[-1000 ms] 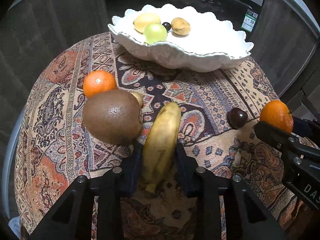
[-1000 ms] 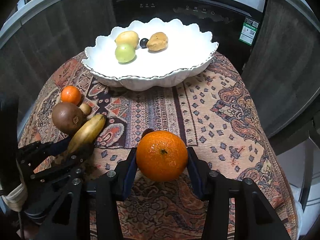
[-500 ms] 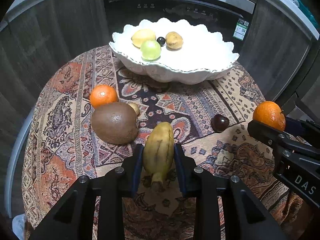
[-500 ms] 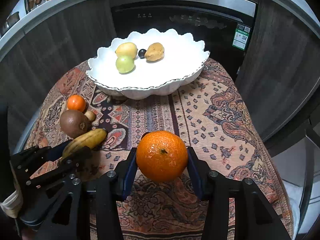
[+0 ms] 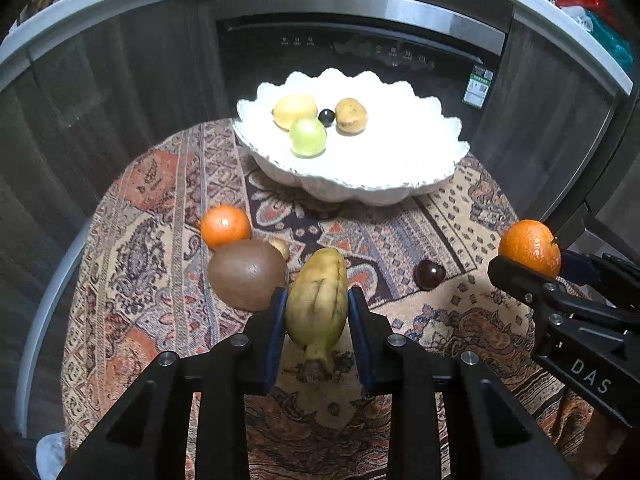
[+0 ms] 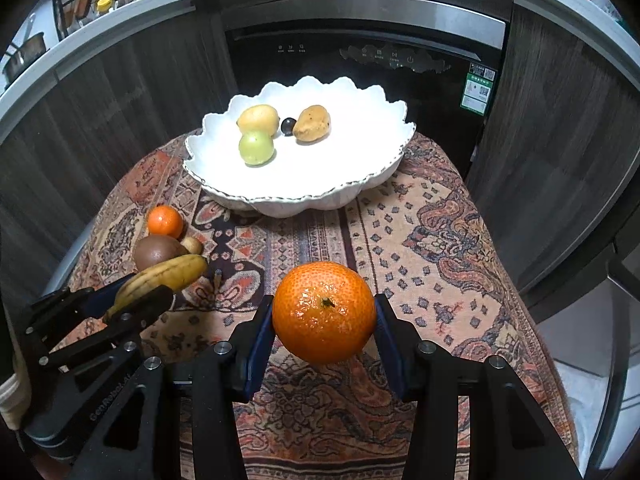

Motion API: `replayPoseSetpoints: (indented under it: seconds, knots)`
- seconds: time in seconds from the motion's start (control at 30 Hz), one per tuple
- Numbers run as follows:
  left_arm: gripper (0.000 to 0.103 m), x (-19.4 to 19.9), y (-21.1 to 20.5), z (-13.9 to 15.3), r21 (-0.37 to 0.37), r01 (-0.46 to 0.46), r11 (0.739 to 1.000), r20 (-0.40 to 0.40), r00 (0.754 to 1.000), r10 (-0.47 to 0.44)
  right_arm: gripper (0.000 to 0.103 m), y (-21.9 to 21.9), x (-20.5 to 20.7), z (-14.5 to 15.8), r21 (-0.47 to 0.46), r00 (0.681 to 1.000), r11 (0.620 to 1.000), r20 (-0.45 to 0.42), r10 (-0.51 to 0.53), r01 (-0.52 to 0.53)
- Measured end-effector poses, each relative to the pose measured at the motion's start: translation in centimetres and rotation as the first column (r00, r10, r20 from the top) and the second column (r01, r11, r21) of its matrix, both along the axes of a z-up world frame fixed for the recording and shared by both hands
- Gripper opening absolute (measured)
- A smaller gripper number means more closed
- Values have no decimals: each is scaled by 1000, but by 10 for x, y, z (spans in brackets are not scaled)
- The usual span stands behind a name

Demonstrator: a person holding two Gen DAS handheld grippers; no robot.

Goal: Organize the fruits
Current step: 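Lift the banana with the left gripper while the right gripper carries the mandarin over the bowl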

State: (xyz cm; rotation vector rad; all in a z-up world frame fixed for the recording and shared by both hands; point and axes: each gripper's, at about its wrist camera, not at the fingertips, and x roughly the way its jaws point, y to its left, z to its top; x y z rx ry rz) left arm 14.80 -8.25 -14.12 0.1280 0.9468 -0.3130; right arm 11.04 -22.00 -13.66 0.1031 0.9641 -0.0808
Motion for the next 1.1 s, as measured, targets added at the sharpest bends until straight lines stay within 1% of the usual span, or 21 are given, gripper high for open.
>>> replayPoseSetpoints:
  seconds: [0.47,0.8,0.93,1.1]
  knots:
    - [30,14,0,37,-6,3,1000,79,997,-3,48,-4,12,26,3,998,1000,58,5,-5]
    - [30,43,-11,61,-20,18,1000,134,991,-15,48,-15,39,45,8,995,1000,103,-10,9]
    - [30,57,-16,65,-20,25,999,144,989,-22,48,-20,52,50,8,994,1000,110,-19,18]
    - [30,76,-23,63,-29,41,999,128,991,-37,48,-24,67,49,4,994,1000,107,-23,23]
